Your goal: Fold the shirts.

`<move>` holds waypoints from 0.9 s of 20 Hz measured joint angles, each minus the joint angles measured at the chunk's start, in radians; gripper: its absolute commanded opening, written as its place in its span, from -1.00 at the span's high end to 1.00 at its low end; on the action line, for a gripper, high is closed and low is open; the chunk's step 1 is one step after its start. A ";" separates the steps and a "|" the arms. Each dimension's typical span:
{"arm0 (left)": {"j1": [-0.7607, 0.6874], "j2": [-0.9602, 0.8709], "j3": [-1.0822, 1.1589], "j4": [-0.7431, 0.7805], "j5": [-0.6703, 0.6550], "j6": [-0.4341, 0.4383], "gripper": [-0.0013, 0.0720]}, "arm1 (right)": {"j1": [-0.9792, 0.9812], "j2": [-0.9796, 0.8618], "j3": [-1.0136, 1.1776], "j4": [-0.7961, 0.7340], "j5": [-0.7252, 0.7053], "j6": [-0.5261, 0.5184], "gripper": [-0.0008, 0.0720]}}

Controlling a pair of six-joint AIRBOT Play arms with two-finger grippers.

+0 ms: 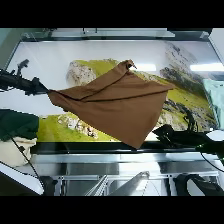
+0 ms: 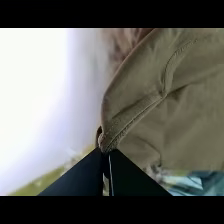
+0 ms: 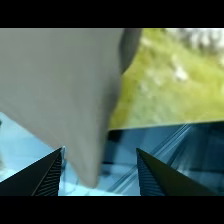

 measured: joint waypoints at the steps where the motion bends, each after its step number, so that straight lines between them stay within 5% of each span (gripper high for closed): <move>1: 0.003 0.000 0.020 0.000 0.003 0.000 0.92 | 0.002 -0.006 -0.009 0.008 -0.035 -0.010 -0.40; 13: 0.011 -0.003 0.052 0.001 0.029 -0.003 0.92 | 0.397 -0.245 -0.032 0.372 -0.174 -0.156 -0.39; 15: 0.011 -0.003 0.052 0.001 0.028 0.000 0.92 | 0.452 -0.269 -0.034 0.460 -0.203 -0.205 0.46; 18: 0.011 -0.003 0.052 -0.006 0.019 0.000 0.92 | 0.490 -0.302 -0.032 0.599 -0.225 -0.303 0.93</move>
